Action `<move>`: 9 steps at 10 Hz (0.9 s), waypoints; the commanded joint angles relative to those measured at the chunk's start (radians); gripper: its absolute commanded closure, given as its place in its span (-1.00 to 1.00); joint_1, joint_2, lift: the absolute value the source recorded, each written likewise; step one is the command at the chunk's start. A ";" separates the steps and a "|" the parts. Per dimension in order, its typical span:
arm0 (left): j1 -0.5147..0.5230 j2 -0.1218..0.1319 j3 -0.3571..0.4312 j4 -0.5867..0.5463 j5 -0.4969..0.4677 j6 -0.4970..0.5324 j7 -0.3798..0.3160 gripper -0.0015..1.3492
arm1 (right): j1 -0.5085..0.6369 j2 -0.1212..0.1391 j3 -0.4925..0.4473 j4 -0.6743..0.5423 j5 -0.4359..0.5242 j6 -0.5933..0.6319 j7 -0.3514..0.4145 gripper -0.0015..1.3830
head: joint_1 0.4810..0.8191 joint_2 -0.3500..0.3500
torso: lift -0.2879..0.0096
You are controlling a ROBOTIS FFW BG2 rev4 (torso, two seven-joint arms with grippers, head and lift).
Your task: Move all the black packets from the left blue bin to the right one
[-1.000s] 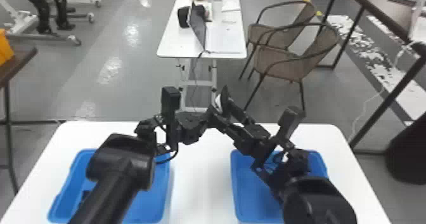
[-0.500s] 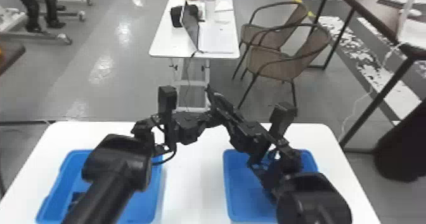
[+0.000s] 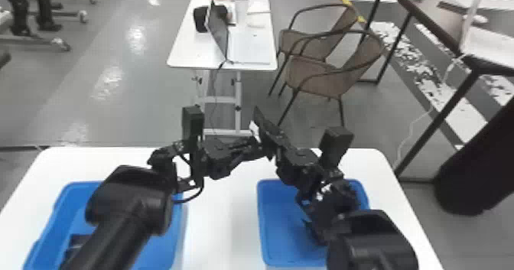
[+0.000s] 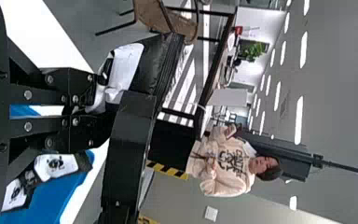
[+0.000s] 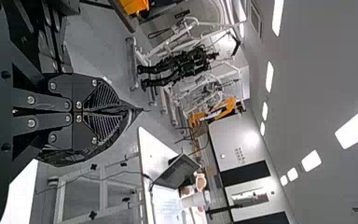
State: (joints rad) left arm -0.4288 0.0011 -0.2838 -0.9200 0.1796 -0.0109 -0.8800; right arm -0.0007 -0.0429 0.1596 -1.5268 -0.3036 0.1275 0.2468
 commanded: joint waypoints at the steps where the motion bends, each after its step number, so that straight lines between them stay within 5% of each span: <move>1: 0.013 -0.004 0.003 0.000 0.034 0.000 0.027 0.14 | 0.010 0.000 -0.020 0.010 0.015 -0.008 -0.009 0.85 | 0.27 -0.35 | 0.94; 2: 0.018 -0.004 0.005 0.000 0.032 0.020 0.027 -0.20 | 0.016 0.000 -0.032 0.008 0.015 -0.023 -0.035 0.85 | 0.27 -0.38 | 0.94; 4: 0.056 -0.004 0.044 -0.056 0.008 0.060 0.027 -0.57 | 0.025 -0.002 -0.072 -0.006 0.034 -0.029 -0.057 0.85 | 0.27 -0.44 | 0.94; 9: 0.260 0.042 0.233 -0.329 0.014 0.187 0.026 -0.63 | 0.131 -0.002 -0.207 -0.113 0.083 0.024 -0.124 0.85 | 0.27 -0.53 | 0.94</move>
State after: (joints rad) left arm -0.1964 0.0332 -0.0722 -1.2053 0.1930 0.1593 -0.8544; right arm 0.1138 -0.0445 -0.0341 -1.6237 -0.2254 0.1322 0.1223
